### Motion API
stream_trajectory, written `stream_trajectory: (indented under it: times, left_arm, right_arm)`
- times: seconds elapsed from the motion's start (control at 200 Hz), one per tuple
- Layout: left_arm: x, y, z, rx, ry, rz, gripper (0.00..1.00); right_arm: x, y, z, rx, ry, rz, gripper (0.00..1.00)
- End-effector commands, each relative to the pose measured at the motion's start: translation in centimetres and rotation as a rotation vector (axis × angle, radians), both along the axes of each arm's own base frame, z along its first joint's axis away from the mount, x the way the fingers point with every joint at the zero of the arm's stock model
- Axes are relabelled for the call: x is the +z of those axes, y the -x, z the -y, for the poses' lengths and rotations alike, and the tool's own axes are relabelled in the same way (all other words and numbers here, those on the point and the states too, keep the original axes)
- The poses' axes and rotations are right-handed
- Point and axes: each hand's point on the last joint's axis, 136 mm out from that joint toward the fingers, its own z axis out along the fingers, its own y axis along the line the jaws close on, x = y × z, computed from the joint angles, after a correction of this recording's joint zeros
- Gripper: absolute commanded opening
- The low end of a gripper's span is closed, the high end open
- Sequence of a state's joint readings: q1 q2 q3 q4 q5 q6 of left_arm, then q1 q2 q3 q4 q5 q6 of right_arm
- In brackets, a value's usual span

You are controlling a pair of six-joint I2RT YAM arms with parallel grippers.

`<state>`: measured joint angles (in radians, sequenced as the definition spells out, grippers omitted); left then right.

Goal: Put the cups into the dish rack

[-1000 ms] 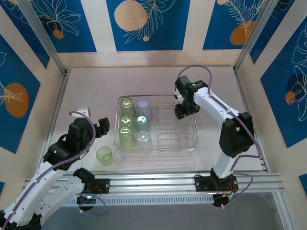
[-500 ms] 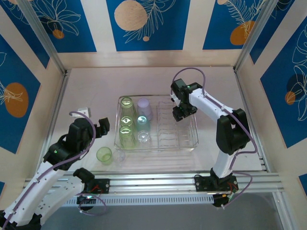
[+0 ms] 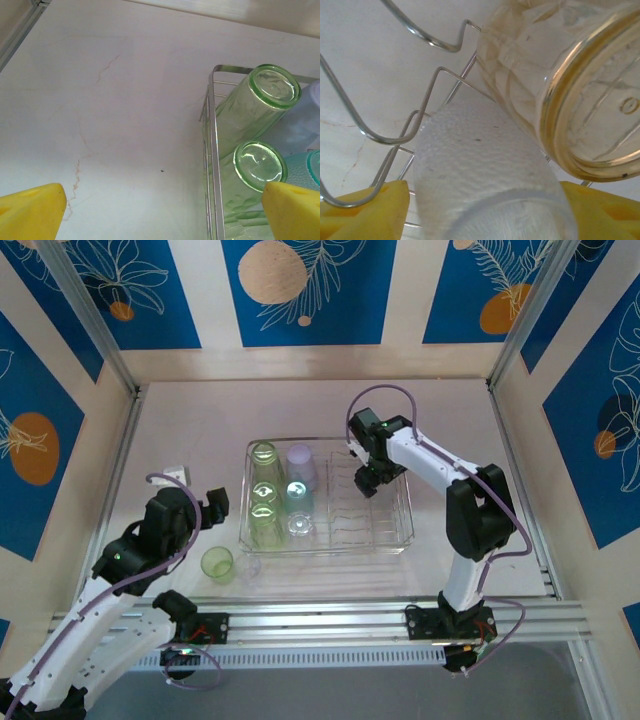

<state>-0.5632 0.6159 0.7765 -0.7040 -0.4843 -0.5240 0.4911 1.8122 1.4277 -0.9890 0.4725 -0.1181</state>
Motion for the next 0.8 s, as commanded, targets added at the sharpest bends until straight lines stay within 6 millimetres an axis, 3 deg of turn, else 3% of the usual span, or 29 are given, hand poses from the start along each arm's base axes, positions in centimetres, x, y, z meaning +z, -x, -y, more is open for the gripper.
stream_trajectory:
  times: [0.0,0.395,0.62,0.795]
  left_arm:
    - [-0.3,0.3,-0.4,0.016,0.0,-0.007,1.0]
    - [-0.9,1.0,-1.4,0.086,0.024,-0.045,1.0]
    - [-2.5,2.8,-4.5,0.299,0.001,-0.163,1.0]
    - [-4.7,4.2,-5.1,0.402,0.004,-0.297,1.0]
  right_arm:
    - [-1.2,-0.7,0.5,0.007,0.083,0.014,0.81]
    - [1.6,0.0,0.0,0.029,0.12,0.028,0.87]
    - [5.2,1.6,-1.7,0.004,-0.012,0.038,0.86]
    - [8.2,2.8,-2.7,-0.023,-0.135,0.065,0.85]
